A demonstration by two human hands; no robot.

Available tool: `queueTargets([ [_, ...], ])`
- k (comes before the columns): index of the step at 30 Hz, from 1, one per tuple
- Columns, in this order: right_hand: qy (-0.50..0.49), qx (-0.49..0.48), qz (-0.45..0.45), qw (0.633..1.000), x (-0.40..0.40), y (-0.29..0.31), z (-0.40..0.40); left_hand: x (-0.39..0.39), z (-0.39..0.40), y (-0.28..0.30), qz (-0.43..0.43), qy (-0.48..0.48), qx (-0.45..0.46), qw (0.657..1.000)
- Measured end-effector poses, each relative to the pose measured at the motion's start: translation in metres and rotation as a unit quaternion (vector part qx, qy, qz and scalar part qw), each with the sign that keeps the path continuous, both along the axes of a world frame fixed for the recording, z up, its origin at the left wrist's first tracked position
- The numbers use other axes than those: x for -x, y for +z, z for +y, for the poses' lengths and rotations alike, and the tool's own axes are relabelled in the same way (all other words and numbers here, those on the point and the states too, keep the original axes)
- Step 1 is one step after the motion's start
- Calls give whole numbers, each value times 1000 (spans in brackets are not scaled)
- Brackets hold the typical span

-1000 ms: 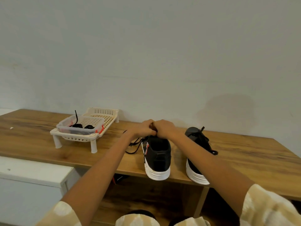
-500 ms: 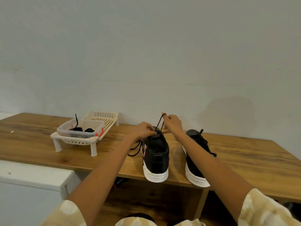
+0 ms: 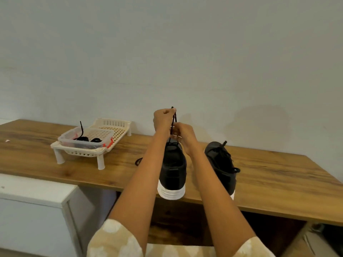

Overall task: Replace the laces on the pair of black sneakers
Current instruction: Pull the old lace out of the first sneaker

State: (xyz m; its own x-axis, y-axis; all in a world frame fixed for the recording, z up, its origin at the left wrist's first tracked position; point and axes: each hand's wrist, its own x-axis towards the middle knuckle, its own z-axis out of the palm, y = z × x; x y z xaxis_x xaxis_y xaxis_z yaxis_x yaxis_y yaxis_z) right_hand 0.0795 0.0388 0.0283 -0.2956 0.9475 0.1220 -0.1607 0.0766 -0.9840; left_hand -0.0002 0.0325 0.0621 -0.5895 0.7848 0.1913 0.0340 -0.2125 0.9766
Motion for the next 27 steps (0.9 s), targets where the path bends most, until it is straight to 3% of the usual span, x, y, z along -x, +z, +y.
queueTargets([
  [3, 35, -122, -187, 974, -8, -11, 15, 6, 8, -2, -4, -14, -16, 1000],
  [6, -5, -162, -255, 953, -8, -10, 28, 11, 13, -5, 31, -20, -15, 999],
  [11, -124, -143, -85, 978, 3, 22, 46, 28, 14, -11, 131, -140, 70, 979],
  [14, -143, -128, 14, 981, 5, 41, 49, 42, 12, -8, 160, -242, 75, 954],
  [18, -158, -127, 55, 978, 5, 38, 53, 42, 3, -2, 199, -300, 83, 929],
  [20, -129, -123, 12, 984, 3, 29, 55, 37, 1, 5, 140, -269, 43, 952],
  [22, -34, -99, -66, 992, 0, 20, 50, 37, 2, 13, 5, -182, -36, 983],
  [24, 89, -76, -151, 982, -4, 11, 43, 41, 4, 19, -120, -127, -113, 978],
  [27, 223, -99, -236, 941, -7, 3, 30, 42, 2, 20, -206, -120, -153, 959],
])
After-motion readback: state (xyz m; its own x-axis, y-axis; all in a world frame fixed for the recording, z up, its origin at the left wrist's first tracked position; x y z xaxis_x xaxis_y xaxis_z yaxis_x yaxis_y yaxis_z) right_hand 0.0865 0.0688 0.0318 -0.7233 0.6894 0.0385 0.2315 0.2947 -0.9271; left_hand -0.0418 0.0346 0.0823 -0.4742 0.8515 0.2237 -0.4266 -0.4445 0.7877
